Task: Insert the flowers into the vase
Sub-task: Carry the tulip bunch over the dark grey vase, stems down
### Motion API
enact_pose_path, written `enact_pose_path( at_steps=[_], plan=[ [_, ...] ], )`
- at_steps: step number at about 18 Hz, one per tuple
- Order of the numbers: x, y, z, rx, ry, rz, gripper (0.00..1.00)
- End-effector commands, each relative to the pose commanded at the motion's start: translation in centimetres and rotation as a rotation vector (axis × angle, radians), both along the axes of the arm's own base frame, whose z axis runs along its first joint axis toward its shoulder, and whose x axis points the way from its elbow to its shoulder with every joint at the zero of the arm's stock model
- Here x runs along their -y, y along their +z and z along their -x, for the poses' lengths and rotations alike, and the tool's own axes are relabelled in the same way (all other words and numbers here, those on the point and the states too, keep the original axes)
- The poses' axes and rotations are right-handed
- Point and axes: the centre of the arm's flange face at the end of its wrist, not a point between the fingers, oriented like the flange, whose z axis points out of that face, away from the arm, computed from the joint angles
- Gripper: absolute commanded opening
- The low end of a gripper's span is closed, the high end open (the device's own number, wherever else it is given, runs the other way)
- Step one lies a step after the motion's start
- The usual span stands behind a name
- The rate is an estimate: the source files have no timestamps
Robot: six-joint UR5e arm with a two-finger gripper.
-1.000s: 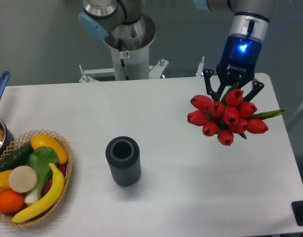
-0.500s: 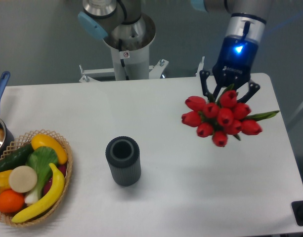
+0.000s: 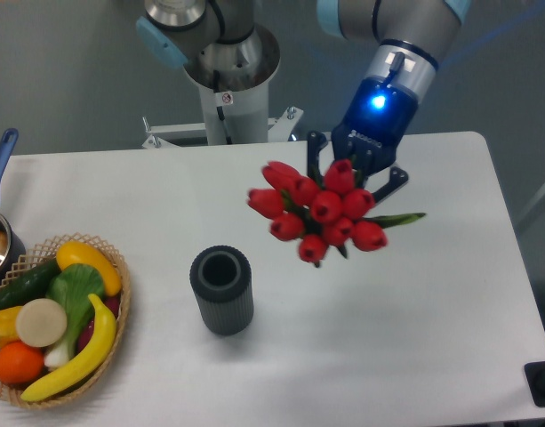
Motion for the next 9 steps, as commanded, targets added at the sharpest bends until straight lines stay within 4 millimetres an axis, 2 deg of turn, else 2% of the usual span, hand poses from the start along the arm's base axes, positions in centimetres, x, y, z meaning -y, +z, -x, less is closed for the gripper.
enact_pose_path(
  at_steps=[3, 6, 9],
  plan=[
    [-0.6, 0.1, -1.0, -0.004, -0.068, -0.103, 0.36],
    [-1.5, -1.0, -1.5, 0.035, -0.123, -0.189, 0.36],
    [-3.3, -1.6, -3.5, 0.030, -0.173, -0.197, 0.36]
  ],
)
